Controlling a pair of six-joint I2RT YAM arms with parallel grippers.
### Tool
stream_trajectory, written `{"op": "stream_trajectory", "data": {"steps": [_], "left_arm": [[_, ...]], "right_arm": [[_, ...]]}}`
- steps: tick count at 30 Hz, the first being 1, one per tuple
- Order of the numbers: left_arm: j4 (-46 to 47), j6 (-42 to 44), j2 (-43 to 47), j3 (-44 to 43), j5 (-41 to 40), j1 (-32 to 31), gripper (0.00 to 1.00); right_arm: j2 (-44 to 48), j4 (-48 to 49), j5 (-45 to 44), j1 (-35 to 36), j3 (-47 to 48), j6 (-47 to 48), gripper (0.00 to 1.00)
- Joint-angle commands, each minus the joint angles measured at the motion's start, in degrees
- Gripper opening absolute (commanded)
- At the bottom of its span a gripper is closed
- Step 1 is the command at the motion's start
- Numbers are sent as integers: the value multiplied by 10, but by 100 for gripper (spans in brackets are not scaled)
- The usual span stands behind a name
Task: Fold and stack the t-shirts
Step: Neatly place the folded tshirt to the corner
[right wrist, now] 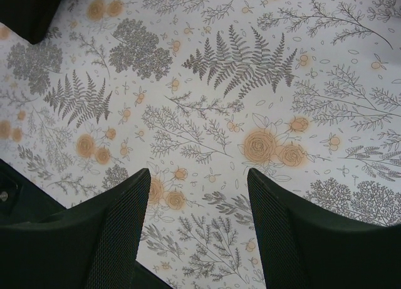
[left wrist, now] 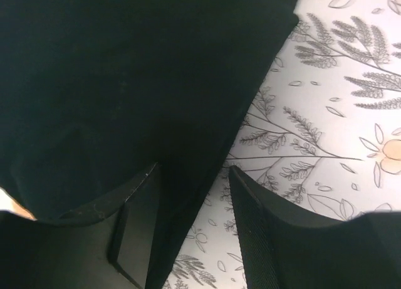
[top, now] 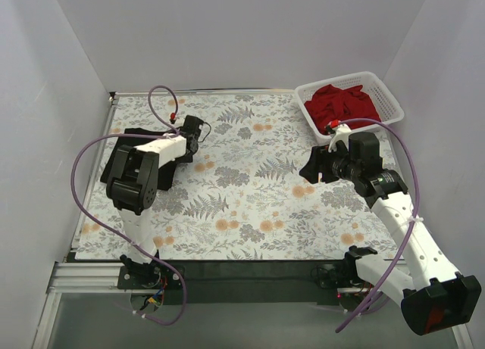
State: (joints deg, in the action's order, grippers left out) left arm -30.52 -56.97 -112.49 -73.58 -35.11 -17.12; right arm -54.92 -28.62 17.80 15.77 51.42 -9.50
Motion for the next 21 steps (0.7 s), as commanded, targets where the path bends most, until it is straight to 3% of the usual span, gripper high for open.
{"op": "stream_trajectory", "data": {"steps": [1,3,8,21], "left_arm": [[29,22,-7,1,-36,-4,45],[40,37,-14,15,-54,-4,45],[73,77,-35,45,-115,9,30],[112,121,-65,20,-127,77,32]], "right_arm": [[-1,-1,7,-2,11,-3,60],[-2,-1,6,-2,11,-3,60],[-6,-2,12,-2,9,-5,60],[-27,-1,22,-1,7,-12,60]]}}
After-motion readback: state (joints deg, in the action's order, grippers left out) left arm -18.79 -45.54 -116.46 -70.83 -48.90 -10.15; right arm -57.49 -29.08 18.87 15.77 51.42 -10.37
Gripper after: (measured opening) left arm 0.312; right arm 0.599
